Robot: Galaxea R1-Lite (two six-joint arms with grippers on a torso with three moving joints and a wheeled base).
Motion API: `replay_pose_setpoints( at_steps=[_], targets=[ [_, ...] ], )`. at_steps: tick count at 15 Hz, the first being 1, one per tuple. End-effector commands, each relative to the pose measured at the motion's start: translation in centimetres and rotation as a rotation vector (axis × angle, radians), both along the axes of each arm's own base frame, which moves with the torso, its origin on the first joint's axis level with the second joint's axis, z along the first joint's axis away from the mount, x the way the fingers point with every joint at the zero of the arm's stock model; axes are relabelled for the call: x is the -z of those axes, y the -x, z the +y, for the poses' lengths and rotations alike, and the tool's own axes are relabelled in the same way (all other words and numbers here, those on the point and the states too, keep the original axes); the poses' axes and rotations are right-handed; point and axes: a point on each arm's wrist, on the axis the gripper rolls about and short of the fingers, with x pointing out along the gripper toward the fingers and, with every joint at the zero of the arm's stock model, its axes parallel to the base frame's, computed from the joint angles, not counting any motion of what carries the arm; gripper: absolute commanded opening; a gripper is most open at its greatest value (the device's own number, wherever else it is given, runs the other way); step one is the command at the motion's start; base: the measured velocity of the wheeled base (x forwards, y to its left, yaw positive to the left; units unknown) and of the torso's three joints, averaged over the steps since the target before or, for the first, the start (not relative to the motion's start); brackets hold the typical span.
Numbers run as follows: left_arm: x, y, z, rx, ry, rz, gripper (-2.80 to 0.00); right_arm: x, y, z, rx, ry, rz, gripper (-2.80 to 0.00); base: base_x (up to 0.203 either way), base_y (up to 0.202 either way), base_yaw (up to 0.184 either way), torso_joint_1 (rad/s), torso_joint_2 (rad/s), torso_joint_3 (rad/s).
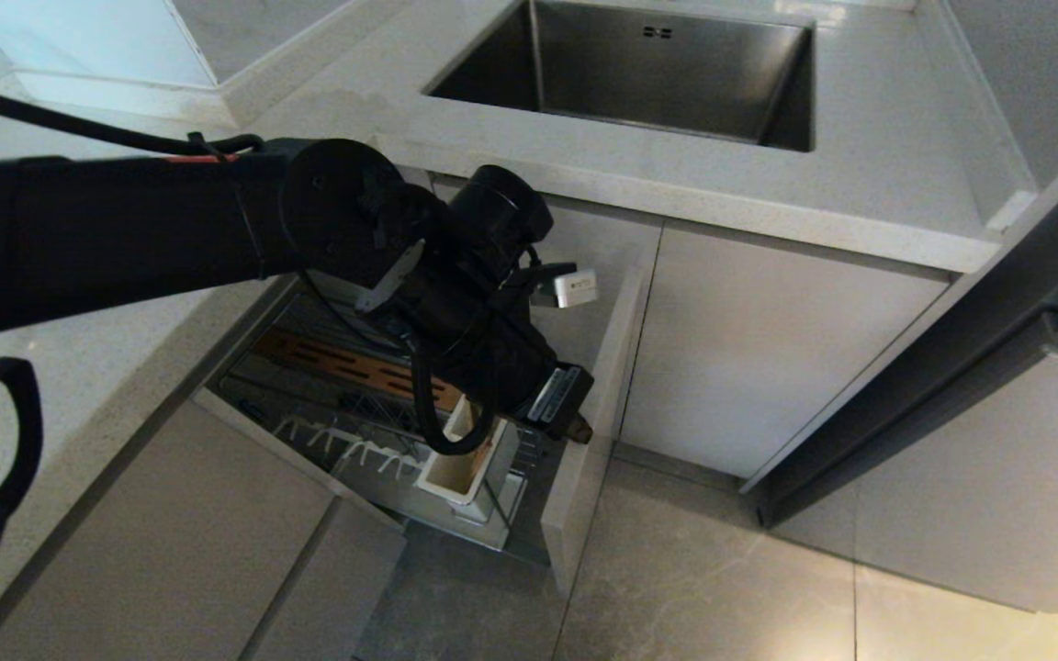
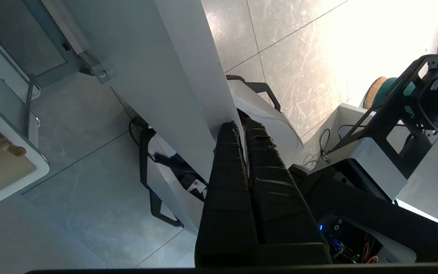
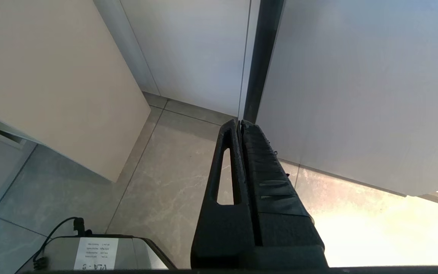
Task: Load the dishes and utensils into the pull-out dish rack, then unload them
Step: Close the cupboard
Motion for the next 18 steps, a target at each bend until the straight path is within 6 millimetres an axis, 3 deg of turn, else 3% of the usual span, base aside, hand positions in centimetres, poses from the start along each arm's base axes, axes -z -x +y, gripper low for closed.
replay_pose_setpoints(
  at_steps=[1,10,12,18],
  targets=[
    [0.2,-0.1,0.1,-0.01,-0.014,0.001,-2.8,0.0,0.0,0.0,0.0,0.0,0.002,-2.8,0.0,0.0,0.0,0.0,0.0,0.0],
    [0.6,-0.8,0.5,-0.123,-0.135,-0.088,-2.8,0.0,0.0,0.0,0.0,0.0,0.0,-2.8,0.0,0.0,0.0,0.0,0.0,0.0],
    [-0.3,-0.5,0.8,-0.13,-0.118,-0.107,-2.8,0.0,0.0,0.0,0.0,0.0,0.002,-2.8,0.0,0.0,0.0,0.0,0.0,0.0],
    [-6.2,1.5,3.2,-0.169,0.082,-0.285,-2.8,0.0,0.0,0.0,0.0,0.0,0.0,-2.8,0.0,0.0,0.0,0.0,0.0,0.0]
  ],
)
